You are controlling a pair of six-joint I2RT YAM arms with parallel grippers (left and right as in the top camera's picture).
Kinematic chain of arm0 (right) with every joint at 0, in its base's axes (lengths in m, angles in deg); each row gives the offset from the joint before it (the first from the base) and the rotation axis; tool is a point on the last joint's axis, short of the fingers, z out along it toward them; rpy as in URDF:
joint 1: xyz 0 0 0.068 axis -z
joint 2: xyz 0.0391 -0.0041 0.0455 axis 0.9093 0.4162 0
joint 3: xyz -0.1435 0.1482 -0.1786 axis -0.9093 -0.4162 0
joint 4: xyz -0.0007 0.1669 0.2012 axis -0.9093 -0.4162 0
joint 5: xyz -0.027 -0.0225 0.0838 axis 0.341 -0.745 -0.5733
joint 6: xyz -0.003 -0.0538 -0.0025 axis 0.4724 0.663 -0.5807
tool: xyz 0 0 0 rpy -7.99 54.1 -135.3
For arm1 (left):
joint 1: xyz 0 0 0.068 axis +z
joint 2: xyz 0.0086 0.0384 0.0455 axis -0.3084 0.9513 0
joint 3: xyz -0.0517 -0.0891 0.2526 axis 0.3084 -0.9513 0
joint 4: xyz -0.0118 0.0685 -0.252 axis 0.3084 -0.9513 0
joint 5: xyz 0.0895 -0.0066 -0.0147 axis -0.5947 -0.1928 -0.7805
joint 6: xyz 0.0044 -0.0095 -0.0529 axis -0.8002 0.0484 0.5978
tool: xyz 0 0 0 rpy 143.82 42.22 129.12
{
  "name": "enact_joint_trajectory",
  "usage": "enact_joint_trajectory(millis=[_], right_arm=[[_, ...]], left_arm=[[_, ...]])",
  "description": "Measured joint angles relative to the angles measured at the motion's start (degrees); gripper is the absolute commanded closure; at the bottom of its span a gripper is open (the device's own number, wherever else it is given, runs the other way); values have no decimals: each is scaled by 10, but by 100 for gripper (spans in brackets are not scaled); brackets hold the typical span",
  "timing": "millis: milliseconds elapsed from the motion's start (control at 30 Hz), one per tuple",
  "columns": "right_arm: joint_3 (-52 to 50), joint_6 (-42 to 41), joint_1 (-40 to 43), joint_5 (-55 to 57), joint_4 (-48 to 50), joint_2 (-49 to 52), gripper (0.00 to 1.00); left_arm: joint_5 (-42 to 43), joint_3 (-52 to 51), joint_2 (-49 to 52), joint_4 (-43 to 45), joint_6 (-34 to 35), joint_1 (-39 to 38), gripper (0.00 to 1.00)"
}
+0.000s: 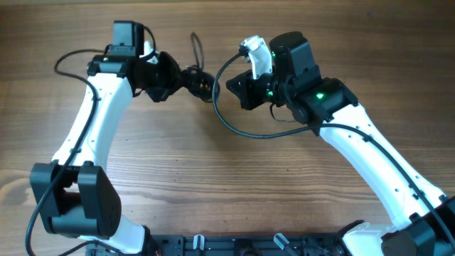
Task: Untangle cables
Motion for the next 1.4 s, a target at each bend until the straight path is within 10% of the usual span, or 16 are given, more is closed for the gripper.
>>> enact_joint_trajectory(millis=[367,633,867,1167,1400], right_arm=[[0,12,0,-49,26,0,85],[0,-42,0,-39,57,5,56],[0,-92,0,-3,84,53,52],[0,-132,0,32,169,67,57],[0,-152,0,46,206,104,90]], left_arm=[[122,-1,0,57,-241,-19,96],[134,-1,0,58,-262,-19,96],[138,-1,0,58,-261,-19,96],[138,-1,0,57,-261,-19,96],[137,-1,0,50,-261,-19,96]])
